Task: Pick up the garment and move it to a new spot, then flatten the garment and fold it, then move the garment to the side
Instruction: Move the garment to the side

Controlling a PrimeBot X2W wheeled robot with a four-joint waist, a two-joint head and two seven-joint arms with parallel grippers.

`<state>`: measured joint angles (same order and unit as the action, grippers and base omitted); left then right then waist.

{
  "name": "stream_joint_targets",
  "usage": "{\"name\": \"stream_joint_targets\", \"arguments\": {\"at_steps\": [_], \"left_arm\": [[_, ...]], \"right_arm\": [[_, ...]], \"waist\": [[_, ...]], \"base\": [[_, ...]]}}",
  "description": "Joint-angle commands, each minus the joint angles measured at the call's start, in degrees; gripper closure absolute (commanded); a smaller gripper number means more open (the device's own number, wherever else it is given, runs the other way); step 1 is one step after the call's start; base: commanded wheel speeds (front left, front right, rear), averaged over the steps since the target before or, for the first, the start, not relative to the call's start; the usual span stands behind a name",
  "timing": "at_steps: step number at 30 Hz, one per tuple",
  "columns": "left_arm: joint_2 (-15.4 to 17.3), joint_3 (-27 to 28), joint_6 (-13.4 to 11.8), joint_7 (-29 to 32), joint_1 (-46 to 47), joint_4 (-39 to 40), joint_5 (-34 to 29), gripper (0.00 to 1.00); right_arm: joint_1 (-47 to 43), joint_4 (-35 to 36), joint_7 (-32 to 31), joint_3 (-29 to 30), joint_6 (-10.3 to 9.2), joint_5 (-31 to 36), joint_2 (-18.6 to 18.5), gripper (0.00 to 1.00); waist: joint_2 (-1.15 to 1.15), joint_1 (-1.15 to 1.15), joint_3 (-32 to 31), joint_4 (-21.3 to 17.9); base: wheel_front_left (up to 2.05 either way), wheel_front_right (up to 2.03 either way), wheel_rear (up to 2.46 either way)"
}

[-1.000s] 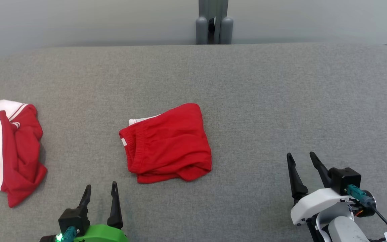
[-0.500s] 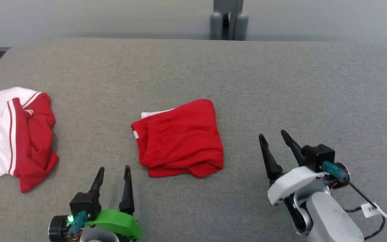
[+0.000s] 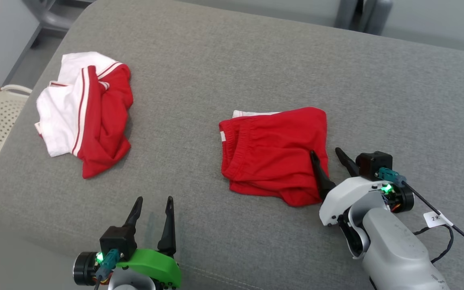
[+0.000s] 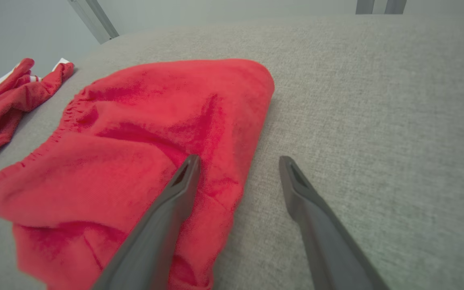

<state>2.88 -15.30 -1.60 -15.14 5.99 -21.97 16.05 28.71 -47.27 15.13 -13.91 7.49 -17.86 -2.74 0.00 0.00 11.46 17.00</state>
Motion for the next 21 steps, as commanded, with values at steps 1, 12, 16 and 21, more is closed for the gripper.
{"name": "stream_joint_targets", "arguments": {"at_steps": [1, 12, 16, 21], "left_arm": [[0.1, -0.3, -0.2, 0.0, 0.7, 0.4, -0.1, 0.00], [0.1, 1.1, 0.1, 0.0, 1.0, 1.2, -1.5, 0.00], [0.1, 0.8, 1.1, 0.0, 2.0, 1.2, -2.8, 0.00], [0.1, -0.2, 2.1, 0.0, 4.0, 1.0, -3.6, 0.00]], "right_arm": [[0.5, -1.0, 0.0, -0.3, -0.01, -1.6, -0.3, 0.00], [-0.7, 3.9, 0.0, 1.3, -0.04, -2.8, -0.4, 1.00], [-1.7, 6.4, 0.0, 0.9, -0.04, -3.4, -0.3, 1.00], [-2.3, 8.3, 0.0, -0.3, -0.04, -3.3, -0.2, 1.00]], "waist": [[0.00, 0.00, 2.9, 4.2], [0.00, 0.00, 1.8, -2.2], [0.00, 0.00, 0.2, -10.2], [0.00, 0.00, -0.6, -22.0]], "base": [[0.00, 0.00, 0.00], [0.00, 0.00, 0.00], [0.00, 0.00, 0.00], [0.00, 0.00, 0.00]]}}
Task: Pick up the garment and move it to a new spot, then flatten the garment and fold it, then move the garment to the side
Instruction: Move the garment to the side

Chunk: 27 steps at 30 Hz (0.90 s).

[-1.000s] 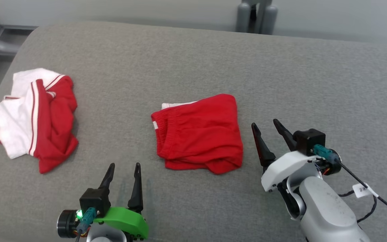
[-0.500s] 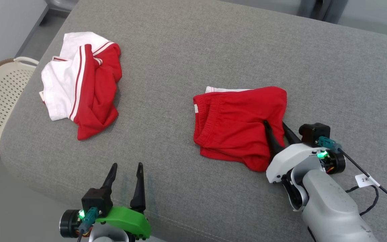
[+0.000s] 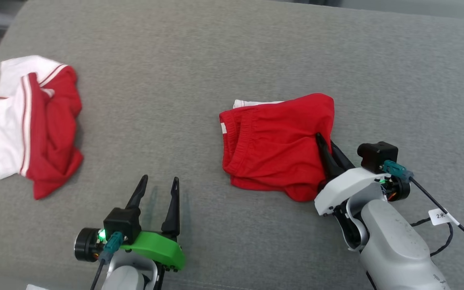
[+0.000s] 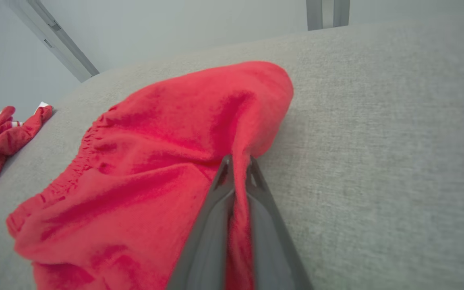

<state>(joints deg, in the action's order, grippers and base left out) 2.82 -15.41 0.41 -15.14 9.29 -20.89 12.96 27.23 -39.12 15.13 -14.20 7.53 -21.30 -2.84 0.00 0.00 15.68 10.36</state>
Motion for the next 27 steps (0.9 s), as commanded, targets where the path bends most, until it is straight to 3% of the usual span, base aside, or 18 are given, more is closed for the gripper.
{"name": "stream_joint_targets", "arguments": {"at_steps": [1, 6, 14, 20, 27], "left_arm": [[0.2, -0.3, 0.2, 0.0, 1.3, 0.0, -0.6, 0.00], [0.2, -0.5, 0.4, 0.0, 3.0, -0.5, -0.6, 0.00], [0.3, -1.7, 1.6, 0.0, 4.5, -1.6, -1.5, 0.00], [0.3, -2.1, 2.4, 0.0, 5.8, -2.4, -2.7, 0.00], [0.3, -1.6, 3.5, 0.0, 7.0, -3.4, -5.1, 0.00]], "right_arm": [[-1.1, 0.5, 0.0, 0.0, -0.08, 0.0, -0.1, 1.00], [-1.6, 2.0, 0.0, -0.4, -0.08, -0.1, -0.1, 1.00], [-2.5, 3.1, 0.0, 1.4, -0.09, 0.7, 0.0, 1.00], [-0.9, 1.5, 0.0, 4.3, -0.09, 3.9, -0.1, 1.00], [4.5, -3.2, 0.0, 10.3, -0.09, 13.0, -1.9, 1.00]], "waist": [[0.00, 0.00, -4.7, -17.9], [0.00, 0.00, -3.8, -27.9], [0.00, 0.00, -1.7, -35.5], [0.00, 0.00, 0.7, -36.1], [0.00, 0.00, 4.0, -32.0]], "base": [[0.00, 0.00, 0.00], [0.00, 0.00, 0.00], [0.00, 0.00, 0.00], [0.00, 0.00, 0.00], [0.00, 0.00, 0.00]]}}
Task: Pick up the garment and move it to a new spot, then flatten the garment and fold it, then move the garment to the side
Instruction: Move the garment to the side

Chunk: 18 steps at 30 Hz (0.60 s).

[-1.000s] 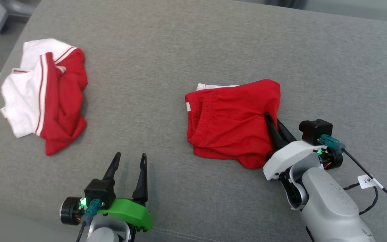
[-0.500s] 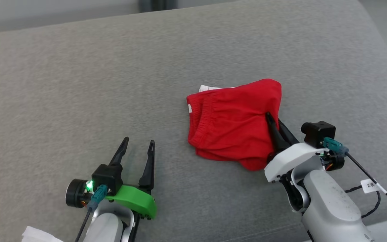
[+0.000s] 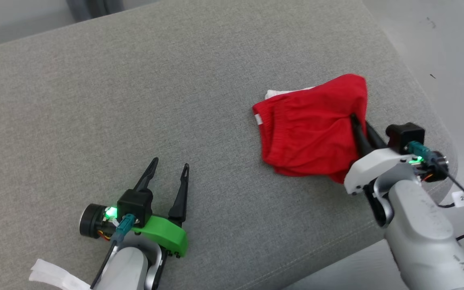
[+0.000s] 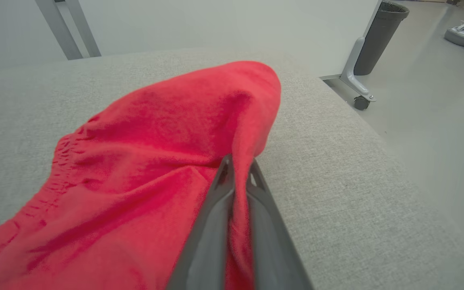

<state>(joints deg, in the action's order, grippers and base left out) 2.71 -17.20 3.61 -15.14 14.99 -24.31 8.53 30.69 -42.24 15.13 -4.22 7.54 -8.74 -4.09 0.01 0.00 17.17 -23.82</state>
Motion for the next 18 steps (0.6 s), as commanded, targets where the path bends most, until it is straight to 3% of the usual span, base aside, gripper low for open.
{"name": "stream_joint_targets", "arguments": {"at_steps": [1, 8, 14, 15, 16, 18], "left_arm": [[0.4, 0.3, 0.4, 0.0, 1.4, -0.1, -0.9, 0.00], [0.5, 1.1, 1.3, 0.0, 2.0, -0.3, -2.8, 0.00], [0.4, 1.9, 1.7, 0.0, 1.9, 0.4, -3.6, 0.00], [0.4, 2.1, 1.7, 0.0, 1.9, 0.3, -3.8, 0.00], [0.4, 2.4, 1.7, 0.0, 1.9, 0.2, -3.8, 0.00], [0.5, 2.9, 1.7, 0.1, 1.8, 0.1, -3.8, 0.00]], "right_arm": [[2.2, -1.2, 0.0, 1.3, -0.10, 1.7, -1.4, 1.00], [8.6, -9.2, 0.0, 9.9, -0.11, 9.0, -9.2, 1.00], [12.2, -13.2, 0.0, 22.4, -0.11, 15.0, -15.3, 0.98], [12.5, -12.2, 0.0, 25.1, -0.11, 16.5, -15.9, 0.26], [12.4, -12.1, 0.0, 26.9, -0.10, 17.8, -15.5, 0.00], [12.7, -11.5, 0.0, 30.6, -0.10, 19.2, -14.5, 0.00]], "waist": [[-0.01, 0.00, 3.1, 3.0], [-0.01, 0.00, 5.9, 8.7], [-0.01, 0.00, 7.2, 12.4], [-0.01, 0.00, 7.5, 12.8], [-0.01, 0.00, 7.6, 13.1], [-0.01, 0.00, 7.6, 13.6]], "base": [[0.00, 0.00, 0.00], [0.00, 0.00, 0.00], [0.00, 0.00, 0.00], [0.00, 0.00, 0.00], [0.00, 0.00, 0.00], [0.00, 0.00, 0.00]]}}
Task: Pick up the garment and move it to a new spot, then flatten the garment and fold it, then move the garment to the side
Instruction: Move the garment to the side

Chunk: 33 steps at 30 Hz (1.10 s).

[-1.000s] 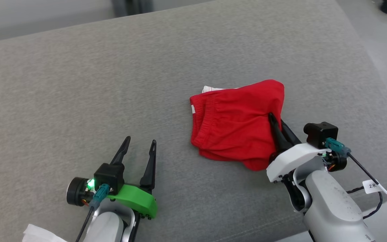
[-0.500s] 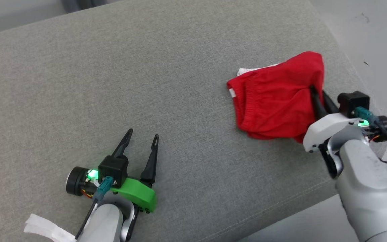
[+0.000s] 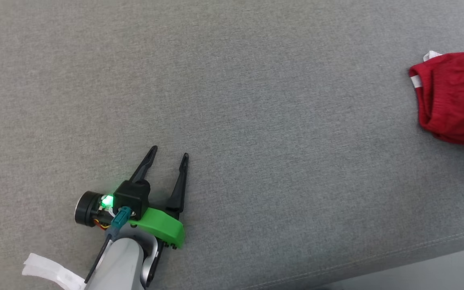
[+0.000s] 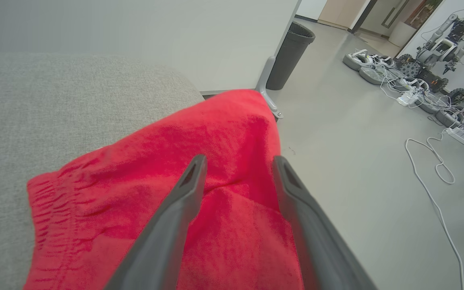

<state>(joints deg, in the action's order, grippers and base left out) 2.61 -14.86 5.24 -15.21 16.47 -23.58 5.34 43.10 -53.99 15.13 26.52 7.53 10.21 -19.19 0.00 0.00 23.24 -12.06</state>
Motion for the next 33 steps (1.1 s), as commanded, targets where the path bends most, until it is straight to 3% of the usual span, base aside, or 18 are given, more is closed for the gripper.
{"name": "stream_joint_targets", "arguments": {"at_steps": [1, 6, 14, 20, 28, 33], "left_arm": [[0.6, 0.6, 0.1, 0.1, 0.2, -0.6, -0.6, 0.00], [0.6, 1.6, -0.5, 0.1, -0.6, 0.2, 0.8, 0.00], [0.5, 4.6, -3.5, 0.1, -2.5, 2.6, 3.5, 0.00], [0.5, 7.2, -4.9, 0.1, -4.0, 3.8, 4.0, 0.00], [0.5, 10.2, -5.9, 0.1, -5.4, 3.6, 4.6, 0.00], [0.4, 11.6, -6.3, 0.1, -6.8, 3.4, 4.7, 0.00]], "right_arm": [[0.4, 1.1, 0.0, 1.2, -0.09, 1.3, 0.6, 0.00], [-0.7, 9.1, 0.0, 3.7, -0.09, 2.6, 5.9, 0.00], [-8.2, 25.2, 0.0, -9.1, -0.09, -6.8, 14.2, 0.00], [-15.6, 29.7, 0.0, -16.3, -0.09, -11.2, 15.8, 0.00], [-22.2, 29.5, 0.0, -21.6, -0.09, -18.2, 16.2, 0.00], [-24.9, 28.5, 0.0, -24.9, -0.09, -18.2, 16.2, 0.00]], "waist": [[0.00, 0.00, 1.4, 2.0], [0.00, 0.00, -0.1, 2.5], [0.00, 0.00, -4.0, 4.3], [0.00, 0.00, -7.3, 7.0], [0.00, 0.00, -11.1, 10.2], [0.00, 0.00, -13.9, 11.3]], "base": [[0.00, 0.00, 0.00], [0.00, 0.00, 0.00], [0.00, 0.00, 0.00], [0.00, 0.00, 0.00], [0.00, 0.00, 0.00], [0.00, 0.00, 0.00]]}}
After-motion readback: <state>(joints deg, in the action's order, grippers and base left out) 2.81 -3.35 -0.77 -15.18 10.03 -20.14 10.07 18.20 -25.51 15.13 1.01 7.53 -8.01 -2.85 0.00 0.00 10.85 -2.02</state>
